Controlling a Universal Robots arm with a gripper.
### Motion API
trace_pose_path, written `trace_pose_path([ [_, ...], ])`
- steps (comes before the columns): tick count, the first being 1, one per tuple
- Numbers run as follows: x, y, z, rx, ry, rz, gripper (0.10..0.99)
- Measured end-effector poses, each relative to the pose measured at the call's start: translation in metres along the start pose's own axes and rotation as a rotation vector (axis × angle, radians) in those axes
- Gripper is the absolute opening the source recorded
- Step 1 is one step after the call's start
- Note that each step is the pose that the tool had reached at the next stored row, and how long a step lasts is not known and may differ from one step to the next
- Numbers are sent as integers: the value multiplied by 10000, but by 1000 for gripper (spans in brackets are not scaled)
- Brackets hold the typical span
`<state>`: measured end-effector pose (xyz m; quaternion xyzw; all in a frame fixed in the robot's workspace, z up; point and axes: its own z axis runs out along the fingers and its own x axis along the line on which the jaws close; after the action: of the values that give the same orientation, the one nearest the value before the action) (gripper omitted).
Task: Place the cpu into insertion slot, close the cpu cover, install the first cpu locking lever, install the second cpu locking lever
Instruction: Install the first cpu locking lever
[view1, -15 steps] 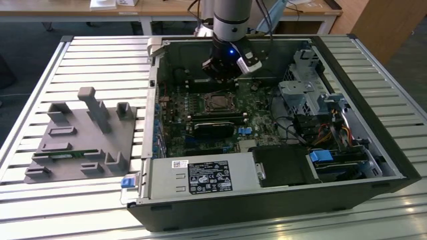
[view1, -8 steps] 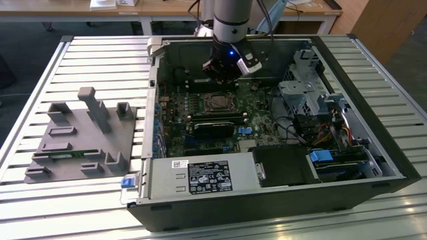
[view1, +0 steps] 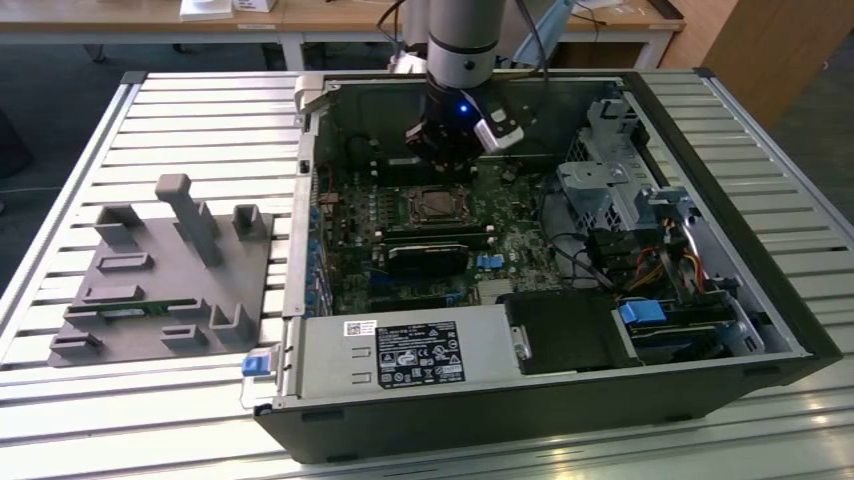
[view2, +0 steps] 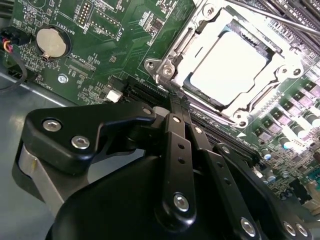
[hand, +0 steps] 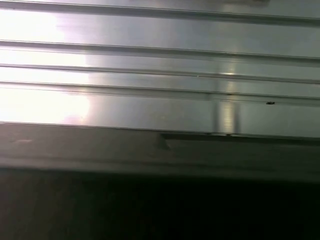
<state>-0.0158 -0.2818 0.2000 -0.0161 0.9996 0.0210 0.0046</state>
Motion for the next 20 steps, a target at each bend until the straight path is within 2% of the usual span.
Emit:
trace_pose_path([
  [7,-7,1,35,67,20,0,106],
  [12,-8,4,41,59,16,0,106],
  [14,-10,9,21,39,4,0,106],
  [18,-9,10,-85,56,15,0,106],
  [20,-10,11,-111,63,19,0,106],
])
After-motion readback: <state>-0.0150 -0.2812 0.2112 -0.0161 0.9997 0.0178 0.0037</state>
